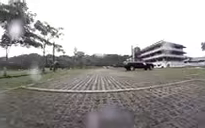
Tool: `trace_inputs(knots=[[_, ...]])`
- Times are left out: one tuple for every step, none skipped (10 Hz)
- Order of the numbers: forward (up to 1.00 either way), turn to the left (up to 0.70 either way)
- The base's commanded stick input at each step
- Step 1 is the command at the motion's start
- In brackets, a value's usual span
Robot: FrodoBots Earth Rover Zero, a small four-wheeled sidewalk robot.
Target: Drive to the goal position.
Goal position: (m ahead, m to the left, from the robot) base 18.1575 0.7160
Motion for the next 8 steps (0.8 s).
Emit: trace_inputs(knots=[[0.7, 0.0], [0.7, 0.0], [0.7, 0.0], [0.7, 0.0], [0.7, 0.0], [0.7, 0.0], [0.7, 0.0], [0.7, 0.0]])
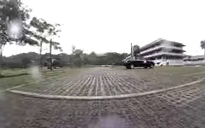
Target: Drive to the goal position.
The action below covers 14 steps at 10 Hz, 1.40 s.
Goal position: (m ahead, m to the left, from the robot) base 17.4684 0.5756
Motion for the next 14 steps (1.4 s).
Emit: trace_inputs(knots=[[0.7, 0.0], [0.7, 0.0], [0.7, 0.0], [0.7, 0.0], [0.7, 0.0], [0.7, 0.0], [0.7, 0.0], [0.7, 0.0], [0.7, 0.0], [0.7, 0.0], [0.7, 0.0], [0.7, 0.0], [0.7, 0.0], [0.7, 0.0]])
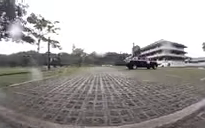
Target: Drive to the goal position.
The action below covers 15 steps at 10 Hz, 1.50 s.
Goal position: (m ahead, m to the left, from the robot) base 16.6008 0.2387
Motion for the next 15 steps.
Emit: trace_inputs(knots=[[0.7, 0.0], [0.7, 0.0], [0.7, 0.0], [0.7, 0.0], [0.7, 0.0], [0.7, 0.0], [0.7, 0.0], [0.7, 0.0], [0.7, 0.0], [0.7, 0.0], [0.7, 0.0], [0.7, 0.0], [0.7, 0.0], [0.7, 0.0], [0.7, 0.0]])
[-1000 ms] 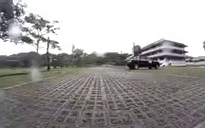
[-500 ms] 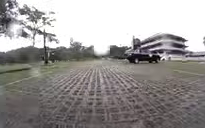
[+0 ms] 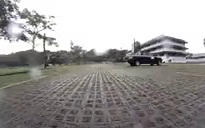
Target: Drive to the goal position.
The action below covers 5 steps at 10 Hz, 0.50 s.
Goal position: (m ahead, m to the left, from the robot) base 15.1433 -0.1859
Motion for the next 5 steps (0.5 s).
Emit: trace_inputs(knots=[[0.7, 0.0], [0.7, 0.0], [0.7, 0.0], [0.7, 0.0], [0.7, 0.0]])
